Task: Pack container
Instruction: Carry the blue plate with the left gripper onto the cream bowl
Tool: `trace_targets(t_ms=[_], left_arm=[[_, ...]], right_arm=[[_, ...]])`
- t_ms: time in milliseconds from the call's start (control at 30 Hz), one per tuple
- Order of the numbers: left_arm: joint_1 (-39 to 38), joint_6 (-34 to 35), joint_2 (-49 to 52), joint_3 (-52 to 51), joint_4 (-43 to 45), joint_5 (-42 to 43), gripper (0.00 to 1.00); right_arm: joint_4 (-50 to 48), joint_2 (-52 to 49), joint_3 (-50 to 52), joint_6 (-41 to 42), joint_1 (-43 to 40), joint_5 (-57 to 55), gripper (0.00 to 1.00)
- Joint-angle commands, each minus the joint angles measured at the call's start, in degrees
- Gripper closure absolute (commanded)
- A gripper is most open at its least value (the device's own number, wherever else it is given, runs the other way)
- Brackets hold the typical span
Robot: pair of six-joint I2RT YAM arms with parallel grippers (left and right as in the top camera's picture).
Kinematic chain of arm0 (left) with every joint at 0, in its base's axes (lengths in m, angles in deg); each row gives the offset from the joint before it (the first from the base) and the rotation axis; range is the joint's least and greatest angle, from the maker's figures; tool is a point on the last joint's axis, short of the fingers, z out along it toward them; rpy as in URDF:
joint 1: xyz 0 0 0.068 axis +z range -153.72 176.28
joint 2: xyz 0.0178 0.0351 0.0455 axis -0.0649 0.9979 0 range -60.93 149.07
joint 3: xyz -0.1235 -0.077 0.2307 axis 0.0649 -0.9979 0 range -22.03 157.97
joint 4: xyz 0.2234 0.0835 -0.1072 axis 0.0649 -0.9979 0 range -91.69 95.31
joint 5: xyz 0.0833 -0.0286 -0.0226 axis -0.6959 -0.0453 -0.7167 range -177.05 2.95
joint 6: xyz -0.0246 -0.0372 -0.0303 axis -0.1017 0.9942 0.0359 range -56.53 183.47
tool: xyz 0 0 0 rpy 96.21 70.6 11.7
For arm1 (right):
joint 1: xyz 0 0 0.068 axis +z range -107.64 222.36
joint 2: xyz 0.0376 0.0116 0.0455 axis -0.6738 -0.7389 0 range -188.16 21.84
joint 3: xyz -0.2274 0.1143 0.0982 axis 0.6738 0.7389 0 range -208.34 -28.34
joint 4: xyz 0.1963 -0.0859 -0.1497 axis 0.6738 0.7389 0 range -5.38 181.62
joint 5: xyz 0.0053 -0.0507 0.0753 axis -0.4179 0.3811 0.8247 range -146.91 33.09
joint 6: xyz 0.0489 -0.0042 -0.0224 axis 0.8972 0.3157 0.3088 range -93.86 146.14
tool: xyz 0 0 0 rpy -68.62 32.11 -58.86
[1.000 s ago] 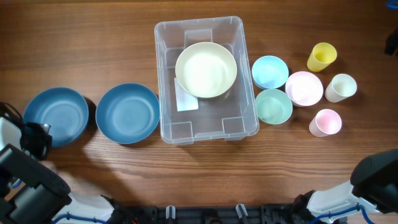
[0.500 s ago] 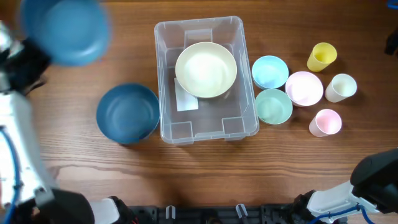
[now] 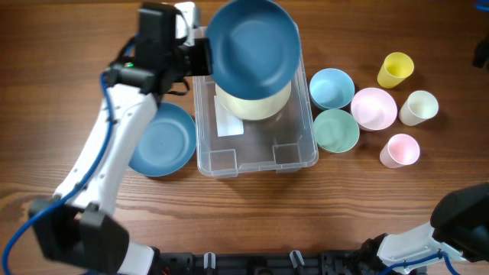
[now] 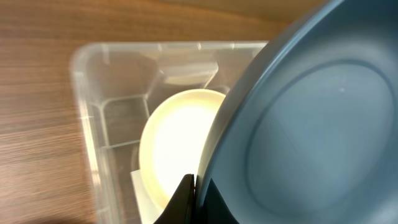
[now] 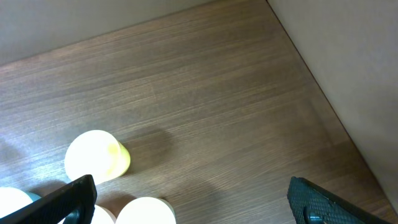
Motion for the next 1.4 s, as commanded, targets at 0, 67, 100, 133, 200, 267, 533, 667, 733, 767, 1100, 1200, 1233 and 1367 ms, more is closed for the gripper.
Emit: trace_targets(t_ms=[0,67,100,133,200,267,533,667,733,767,1100,1200,1233,1367], left_arm=[[-2.5,-0.9,4.7,0.2,1.8,-2.2,0.96],[-2.6,1.3,6.9,0.2,2.6,-3.6,0.96],[-2.6,2.2,7.8,0.2,2.9,-4.1,0.96],[-2.6,2.1,8.9,0.2,3.3,-4.1,0.96],[-2.6,2.1,9.8,0.2,3.3,-4.1,0.96],[-2.8,2.1,10.1,0.2,2.9,-4.1,0.96],[-3.0,2.1,9.9,0.5,3.2,-3.0,0.09],[-2.8,2.3,8.5,3.1,2.1,-2.0,0.14],[-1.9,2.4,6.6,5.0,0.5,-2.3,0.16],[-1.3,2.8,5.5,5.7,-0.5,-3.4,0.16],[16.9,8.2,-5.0,7.2,-25.8,-15.2,0.08],[23.8,9.4,-4.2,6.6,-34.7,-14.8,0.05],[25.6,9.5,-3.7,6.0,-36.9,-14.7,0.05],[30.5,9.4,-2.6,0.2,-39.0,-13.2,0.05]], right_arm=[[-0.1,-1.0,0.5,-0.3,0.1,-0.8,0.0],[-0.1,-1.0,0.5,-0.3,0.1,-0.8,0.0],[-0.1,-1.0,0.5,-0.3,0.1,-0.8,0.0],[-0.1,-1.0,0.5,-0.3,0.1,-0.8,0.0],[-0.1,-1.0,0.5,-0.3,0.1,-0.8,0.0],[-0.1,-1.0,0.5,-0.3,0.1,-0.8,0.0],[-0.1,-1.0,0.5,-0.3,0.1,-0.8,0.0],[-0.1,-1.0,0.5,-0.3,0.1,-0.8,0.0],[-0.1,-1.0,0.5,-0.3,0.1,-0.8,0.0],[-0.1,-1.0,0.5,-0.3,0.1,-0.8,0.0],[-0.1,-1.0,0.5,-0.3,0.1,-0.8,0.0],[-0.1,-1.0,0.5,-0.3,0.1,-0.8,0.0],[-0.1,-1.0,0.5,-0.3,0.1,-0.8,0.0],[-0.1,-1.0,0.5,-0.3,0.1,-0.8,0.0]])
